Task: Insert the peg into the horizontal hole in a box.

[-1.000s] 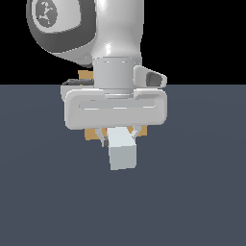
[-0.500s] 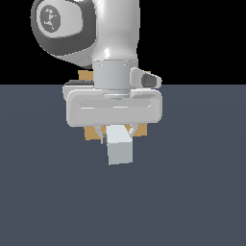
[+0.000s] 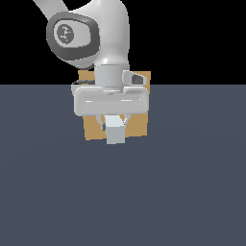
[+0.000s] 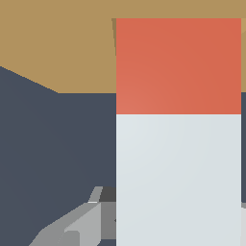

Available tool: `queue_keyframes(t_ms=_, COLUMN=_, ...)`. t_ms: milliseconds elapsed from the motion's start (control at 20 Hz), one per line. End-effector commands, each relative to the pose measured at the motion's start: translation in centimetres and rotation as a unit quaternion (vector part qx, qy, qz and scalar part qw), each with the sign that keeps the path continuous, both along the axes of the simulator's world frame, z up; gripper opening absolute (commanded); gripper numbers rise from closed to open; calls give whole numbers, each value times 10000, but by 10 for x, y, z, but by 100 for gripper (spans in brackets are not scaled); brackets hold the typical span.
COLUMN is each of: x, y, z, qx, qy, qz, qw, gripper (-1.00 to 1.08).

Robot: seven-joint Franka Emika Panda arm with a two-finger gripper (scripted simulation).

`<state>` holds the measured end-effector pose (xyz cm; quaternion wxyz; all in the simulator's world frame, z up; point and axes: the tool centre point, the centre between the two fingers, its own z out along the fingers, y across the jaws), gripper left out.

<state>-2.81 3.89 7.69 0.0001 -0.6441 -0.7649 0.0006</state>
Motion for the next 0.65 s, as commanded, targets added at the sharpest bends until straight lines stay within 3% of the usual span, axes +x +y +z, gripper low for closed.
queue_keyframes(t_ms=0, x=-2, y=19, z=2, qx=4, qy=-21, qz=11, qw=10000, gripper=-100)
queue_keyframes(t_ms=250, x=-4, y=35, z=2, qx=4, qy=-23, qz=11, qw=10000, gripper=-100)
queue_keyframes(t_ms=600, x=-2, y=32, z=2, qx=4, qy=-23, qz=11, qw=10000, gripper=-100)
